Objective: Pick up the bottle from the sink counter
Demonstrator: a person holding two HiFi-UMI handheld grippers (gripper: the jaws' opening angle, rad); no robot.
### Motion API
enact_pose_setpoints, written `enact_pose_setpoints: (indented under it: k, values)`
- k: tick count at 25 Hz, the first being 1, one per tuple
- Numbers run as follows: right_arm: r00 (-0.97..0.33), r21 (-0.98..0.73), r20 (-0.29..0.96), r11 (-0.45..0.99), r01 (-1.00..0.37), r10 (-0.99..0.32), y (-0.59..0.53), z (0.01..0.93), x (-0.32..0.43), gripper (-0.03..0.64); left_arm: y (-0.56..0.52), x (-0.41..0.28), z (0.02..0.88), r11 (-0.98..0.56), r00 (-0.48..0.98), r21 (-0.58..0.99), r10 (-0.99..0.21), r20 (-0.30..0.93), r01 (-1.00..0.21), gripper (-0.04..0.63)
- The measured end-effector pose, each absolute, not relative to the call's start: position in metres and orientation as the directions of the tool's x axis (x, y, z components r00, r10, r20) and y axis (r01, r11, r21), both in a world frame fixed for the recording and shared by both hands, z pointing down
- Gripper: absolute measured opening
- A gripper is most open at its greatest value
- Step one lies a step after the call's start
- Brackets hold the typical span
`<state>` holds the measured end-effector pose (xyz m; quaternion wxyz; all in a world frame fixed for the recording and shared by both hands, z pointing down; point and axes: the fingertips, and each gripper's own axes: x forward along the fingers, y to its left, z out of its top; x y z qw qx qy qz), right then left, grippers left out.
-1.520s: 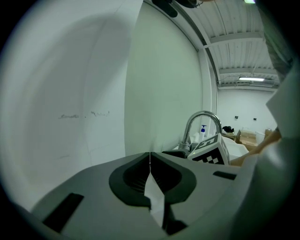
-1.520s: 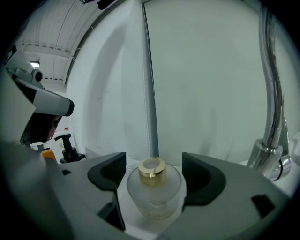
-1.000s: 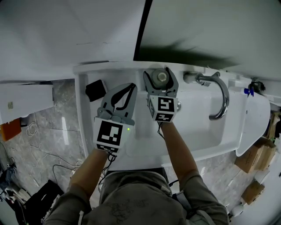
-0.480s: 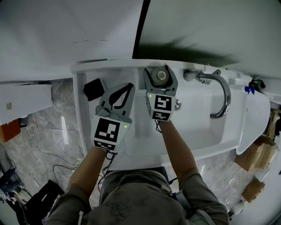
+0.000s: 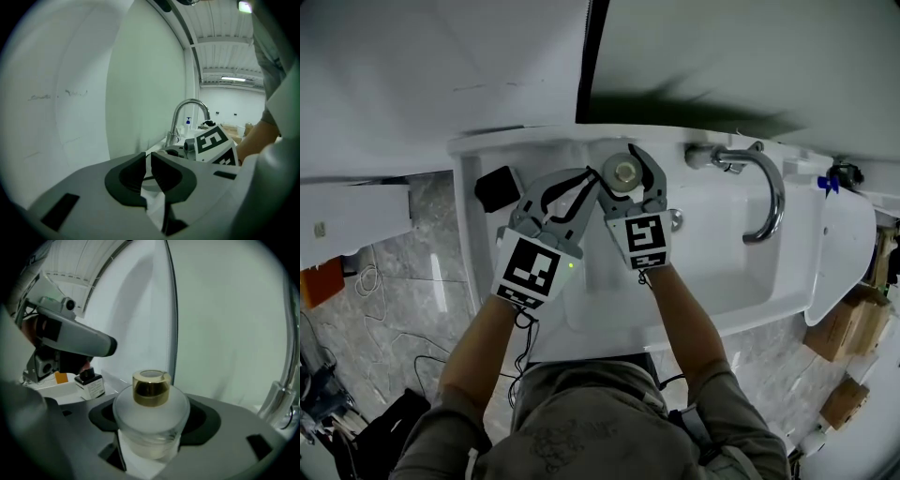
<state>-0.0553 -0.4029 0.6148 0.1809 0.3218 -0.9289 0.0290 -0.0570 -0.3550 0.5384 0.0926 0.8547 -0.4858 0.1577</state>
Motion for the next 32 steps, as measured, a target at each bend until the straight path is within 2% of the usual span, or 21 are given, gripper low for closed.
enact_pose_setpoints:
  k: [4,6,7,24,28,32]
  values:
    - [-0.799,0.093,0.344,0.865,-0.493,-0.493,-0.378,0.593,-0.065,0.33,-0.348,-0.046,0.521,-0.593,0.557,-0.005,-0.759,0.336,-0.805,0.034]
    - [-0.821,0.102,0.346,0.888,-0.448,-0.454,-0.367,0.583,-0.066,0.33,-0.342,-0.038,0.516,-0.64,0.597,-0.012,-0.723,0.346,-0.768,0.128]
    - [-0.829,0.104,0.346,0.897,-0.43,-0.438,-0.363,0.578,-0.066,0.33,-0.34,-0.034,0.513,-0.658,0.611,-0.02,-0.71,0.35,-0.753,0.146]
    - [-0.908,0.022,0.331,0.964,-0.264,-0.257,-0.287,0.491,-0.039,0.33,-0.283,0.017,0.432,-0.815,0.782,-0.066,-0.572,0.248,-0.576,0.173]
    - [-0.914,0.047,0.323,0.968,-0.245,-0.247,-0.27,0.46,-0.037,0.33,-0.27,0.029,0.414,-0.826,0.791,-0.088,-0.56,0.248,-0.557,0.175]
    - [-0.908,0.06,0.33,0.966,-0.251,-0.257,-0.261,0.432,-0.032,0.33,-0.26,0.034,0.384,-0.815,0.793,-0.1,-0.578,0.192,-0.57,0.175]
